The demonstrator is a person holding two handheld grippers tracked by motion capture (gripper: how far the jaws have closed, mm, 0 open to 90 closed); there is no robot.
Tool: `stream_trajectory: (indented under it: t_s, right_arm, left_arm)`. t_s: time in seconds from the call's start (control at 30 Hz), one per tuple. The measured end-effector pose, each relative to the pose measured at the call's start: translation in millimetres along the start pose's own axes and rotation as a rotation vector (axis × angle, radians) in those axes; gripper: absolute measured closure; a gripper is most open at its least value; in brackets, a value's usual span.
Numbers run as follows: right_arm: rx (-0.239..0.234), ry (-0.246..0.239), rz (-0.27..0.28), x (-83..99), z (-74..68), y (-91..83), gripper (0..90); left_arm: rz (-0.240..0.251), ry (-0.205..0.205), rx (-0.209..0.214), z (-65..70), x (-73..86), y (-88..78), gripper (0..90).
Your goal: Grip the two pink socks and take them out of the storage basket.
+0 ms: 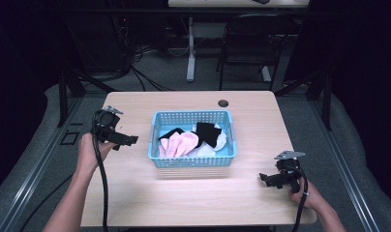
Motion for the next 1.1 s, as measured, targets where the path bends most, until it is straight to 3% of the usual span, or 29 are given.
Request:
stream_trajectory:
  t_s: [0.37,0.67,1.1]
  right_arm:
    - [-0.010,-0.006,0.005,0.5,-0.5,0.0,0.0]
    - [-0.008,-0.002,0.020,0.7,-1.7,1.0,0.0]
    - [-0.014,-0.006,0.019,0.5,-1.6,1.2,0.0]
  left_arm:
    - [-0.016,0.070,0.033,25.9,-29.8,10.5,1.5]
    - [-0.056,0.112,0.078,46.6,-49.8,33.2,0.3]
    - [-0.144,0.144,0.106,68.2,-57.7,70.7,1.4]
Point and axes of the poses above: each handheld gripper's, and its own axes: y roughly forward along the jaws, x roughly out of its underside, z roughly to its right, the point moved 1 cm from there along y, roughly forward along the jaws, and after that the axes turned 5 degrees about -y, right-handed, at the moved point
